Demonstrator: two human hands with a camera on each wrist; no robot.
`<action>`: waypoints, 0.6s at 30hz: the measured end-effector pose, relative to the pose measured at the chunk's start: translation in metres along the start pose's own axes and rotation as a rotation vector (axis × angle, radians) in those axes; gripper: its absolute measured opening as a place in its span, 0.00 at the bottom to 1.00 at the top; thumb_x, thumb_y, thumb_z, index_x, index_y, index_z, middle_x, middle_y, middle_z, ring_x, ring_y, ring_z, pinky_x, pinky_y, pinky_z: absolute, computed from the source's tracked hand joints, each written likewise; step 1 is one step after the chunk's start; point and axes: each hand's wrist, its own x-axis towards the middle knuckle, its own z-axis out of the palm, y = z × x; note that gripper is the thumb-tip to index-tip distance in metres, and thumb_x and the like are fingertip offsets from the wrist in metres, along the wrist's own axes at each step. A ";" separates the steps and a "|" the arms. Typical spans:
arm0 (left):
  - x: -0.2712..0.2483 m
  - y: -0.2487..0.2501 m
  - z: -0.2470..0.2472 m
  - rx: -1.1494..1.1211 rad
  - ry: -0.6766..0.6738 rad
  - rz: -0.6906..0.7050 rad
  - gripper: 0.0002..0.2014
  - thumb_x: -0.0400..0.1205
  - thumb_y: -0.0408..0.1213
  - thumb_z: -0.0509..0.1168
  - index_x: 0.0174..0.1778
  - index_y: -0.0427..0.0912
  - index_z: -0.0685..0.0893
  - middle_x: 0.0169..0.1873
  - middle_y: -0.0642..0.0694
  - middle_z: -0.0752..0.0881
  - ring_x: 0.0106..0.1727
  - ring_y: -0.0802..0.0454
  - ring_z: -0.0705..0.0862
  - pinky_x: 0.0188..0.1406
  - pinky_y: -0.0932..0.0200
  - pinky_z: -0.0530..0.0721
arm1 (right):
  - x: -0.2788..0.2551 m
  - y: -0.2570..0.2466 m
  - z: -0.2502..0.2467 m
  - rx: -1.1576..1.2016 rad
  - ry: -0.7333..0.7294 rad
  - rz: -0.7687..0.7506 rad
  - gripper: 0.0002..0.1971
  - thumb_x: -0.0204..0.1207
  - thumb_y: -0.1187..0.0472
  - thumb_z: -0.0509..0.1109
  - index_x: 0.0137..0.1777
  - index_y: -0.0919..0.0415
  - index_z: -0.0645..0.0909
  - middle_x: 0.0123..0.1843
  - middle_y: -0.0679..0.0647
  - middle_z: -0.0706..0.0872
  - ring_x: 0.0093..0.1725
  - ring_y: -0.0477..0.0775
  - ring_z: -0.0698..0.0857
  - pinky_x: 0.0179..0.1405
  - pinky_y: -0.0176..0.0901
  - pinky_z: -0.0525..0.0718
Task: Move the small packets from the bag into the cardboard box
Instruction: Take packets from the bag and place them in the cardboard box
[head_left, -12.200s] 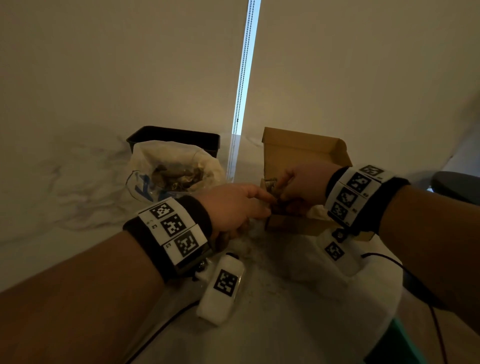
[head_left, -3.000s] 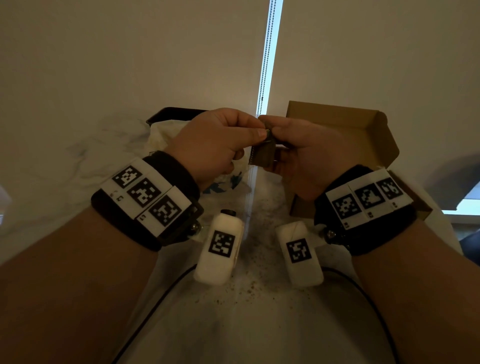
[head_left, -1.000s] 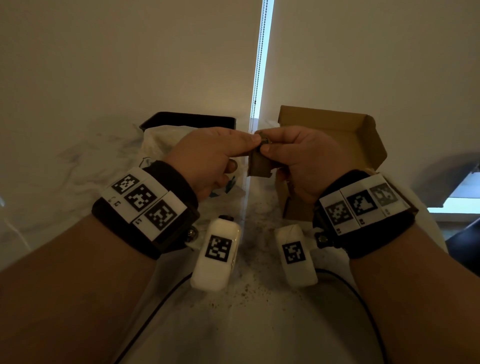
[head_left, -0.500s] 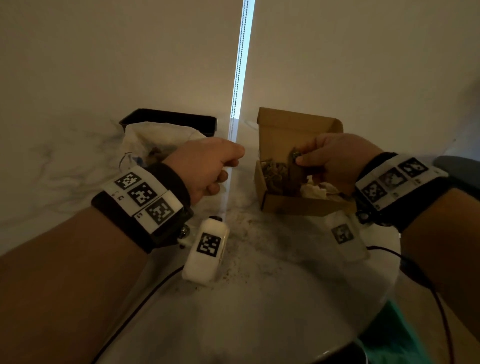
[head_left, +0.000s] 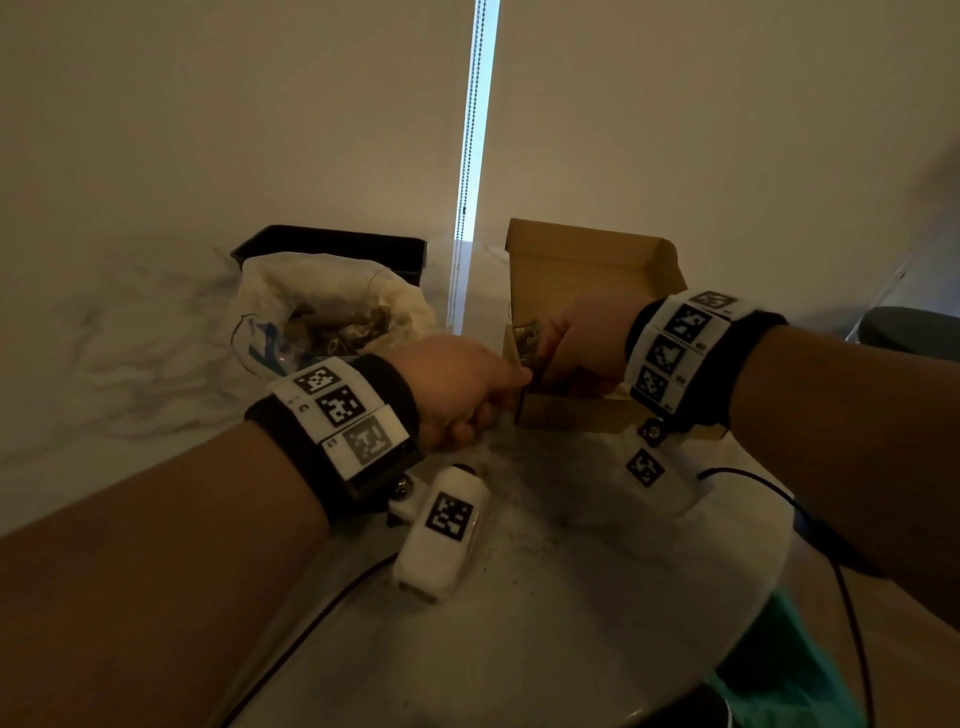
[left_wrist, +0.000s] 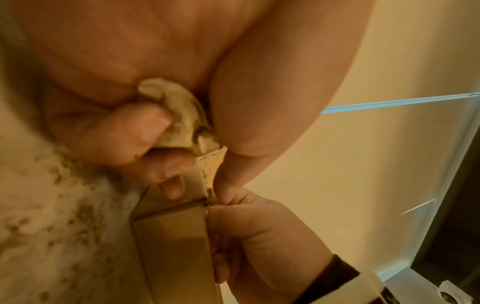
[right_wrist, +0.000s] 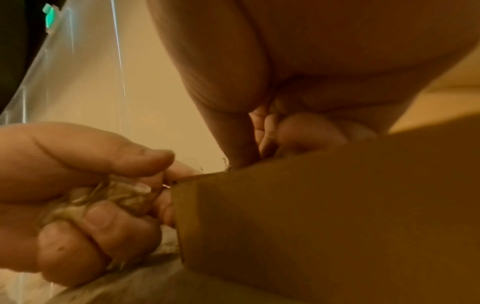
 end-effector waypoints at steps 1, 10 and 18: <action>0.004 0.001 0.000 0.016 -0.014 -0.041 0.18 0.82 0.50 0.69 0.57 0.38 0.85 0.44 0.42 0.78 0.27 0.53 0.70 0.23 0.62 0.65 | 0.000 -0.001 0.001 -0.034 -0.002 0.002 0.05 0.75 0.61 0.76 0.48 0.51 0.86 0.47 0.55 0.89 0.49 0.57 0.88 0.53 0.53 0.89; 0.010 0.008 0.006 0.160 -0.014 -0.157 0.20 0.86 0.56 0.62 0.36 0.44 0.80 0.21 0.49 0.75 0.18 0.54 0.68 0.24 0.62 0.61 | -0.004 0.009 -0.013 0.152 0.045 0.037 0.08 0.75 0.64 0.75 0.52 0.60 0.82 0.46 0.59 0.91 0.45 0.57 0.91 0.47 0.50 0.91; 0.018 0.002 0.004 0.103 -0.011 -0.127 0.17 0.84 0.56 0.65 0.50 0.43 0.84 0.32 0.48 0.77 0.24 0.54 0.69 0.22 0.62 0.64 | -0.024 0.015 -0.005 0.076 -0.081 -0.061 0.18 0.86 0.49 0.59 0.44 0.55 0.87 0.44 0.52 0.89 0.40 0.49 0.85 0.45 0.41 0.83</action>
